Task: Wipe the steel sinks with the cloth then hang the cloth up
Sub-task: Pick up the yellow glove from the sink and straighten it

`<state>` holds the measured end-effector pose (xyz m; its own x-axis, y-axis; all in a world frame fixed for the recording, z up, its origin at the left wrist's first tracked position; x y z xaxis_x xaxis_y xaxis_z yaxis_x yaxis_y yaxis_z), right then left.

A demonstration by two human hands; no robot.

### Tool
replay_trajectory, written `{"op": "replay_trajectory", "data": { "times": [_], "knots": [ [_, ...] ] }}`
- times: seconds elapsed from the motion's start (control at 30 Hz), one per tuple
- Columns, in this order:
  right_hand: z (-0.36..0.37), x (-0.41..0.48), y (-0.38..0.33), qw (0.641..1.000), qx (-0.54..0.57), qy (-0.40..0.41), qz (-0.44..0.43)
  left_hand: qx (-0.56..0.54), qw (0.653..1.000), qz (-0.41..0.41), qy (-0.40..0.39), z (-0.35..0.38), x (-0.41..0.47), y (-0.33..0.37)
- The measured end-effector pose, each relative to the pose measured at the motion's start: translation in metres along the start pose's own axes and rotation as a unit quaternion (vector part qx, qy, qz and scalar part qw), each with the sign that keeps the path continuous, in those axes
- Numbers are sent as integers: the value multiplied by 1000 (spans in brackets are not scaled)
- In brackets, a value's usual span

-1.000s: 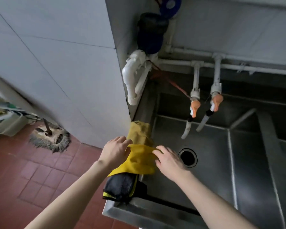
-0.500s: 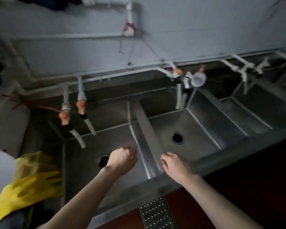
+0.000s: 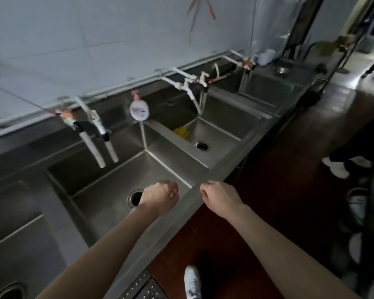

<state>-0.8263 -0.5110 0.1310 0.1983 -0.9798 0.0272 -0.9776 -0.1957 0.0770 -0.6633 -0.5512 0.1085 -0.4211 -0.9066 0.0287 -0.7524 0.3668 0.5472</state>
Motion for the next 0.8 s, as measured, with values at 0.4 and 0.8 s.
{"op": "replay_trajectory", "data": {
  "times": [0.4, 0.8],
  "knots": [
    [38, 181, 170, 999, 22, -28, -30, -8, 997, -77, -29, 43, 225, -8],
    [141, 386, 235, 977, 16, -102, -186, -69, 971, -227, 22, 88, 387, -74]
  ]
}}
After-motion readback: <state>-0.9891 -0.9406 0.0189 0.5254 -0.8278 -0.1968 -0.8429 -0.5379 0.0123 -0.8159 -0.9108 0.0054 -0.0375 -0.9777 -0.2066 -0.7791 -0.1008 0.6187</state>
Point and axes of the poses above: each hand's wrist, its own x-axis towards the middle knuckle, its own z-axis out of the palm, y = z × x, the point moved 6 cm from there along x, towards the middle knuckle, and after that the axes turned 13 degrees about -x, right-handed, at the moved point
